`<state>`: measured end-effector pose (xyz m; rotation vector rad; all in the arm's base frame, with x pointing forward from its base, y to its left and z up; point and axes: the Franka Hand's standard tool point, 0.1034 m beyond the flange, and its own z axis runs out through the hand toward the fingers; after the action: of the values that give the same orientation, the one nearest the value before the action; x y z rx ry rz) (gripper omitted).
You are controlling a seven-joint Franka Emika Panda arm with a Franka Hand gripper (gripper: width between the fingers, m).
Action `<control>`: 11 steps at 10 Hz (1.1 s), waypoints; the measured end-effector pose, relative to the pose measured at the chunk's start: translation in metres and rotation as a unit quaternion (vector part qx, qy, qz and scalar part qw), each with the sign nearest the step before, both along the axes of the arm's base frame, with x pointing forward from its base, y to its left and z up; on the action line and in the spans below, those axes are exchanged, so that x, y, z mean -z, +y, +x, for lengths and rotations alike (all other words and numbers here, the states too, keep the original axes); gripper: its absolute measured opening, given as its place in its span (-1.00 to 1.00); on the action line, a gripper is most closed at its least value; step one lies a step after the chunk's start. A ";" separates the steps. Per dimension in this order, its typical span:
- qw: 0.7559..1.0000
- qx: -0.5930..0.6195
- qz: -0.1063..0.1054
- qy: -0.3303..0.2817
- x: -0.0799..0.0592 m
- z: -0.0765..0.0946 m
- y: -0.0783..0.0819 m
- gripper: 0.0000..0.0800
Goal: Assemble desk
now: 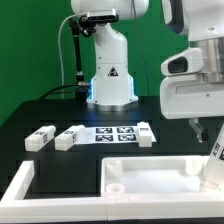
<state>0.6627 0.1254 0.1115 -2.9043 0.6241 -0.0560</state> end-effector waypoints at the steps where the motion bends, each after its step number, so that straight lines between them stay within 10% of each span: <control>1: 0.999 -0.047 -0.004 -0.007 0.002 0.000 -0.001 0.62; 5: 0.996 -0.085 -0.009 -0.023 0.011 -0.003 -0.003 0.61; 7: 0.999 -0.038 -0.008 -0.015 0.012 -0.003 -0.008 -0.12; 11: 0.995 0.096 0.001 0.005 0.012 -0.002 -0.014 -0.17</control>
Offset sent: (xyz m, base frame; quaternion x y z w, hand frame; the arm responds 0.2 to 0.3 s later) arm 0.0000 0.0000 0.0000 0.0000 0.0000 0.0000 1.0000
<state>0.6608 0.1113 0.0993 -2.8358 0.9014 -0.0661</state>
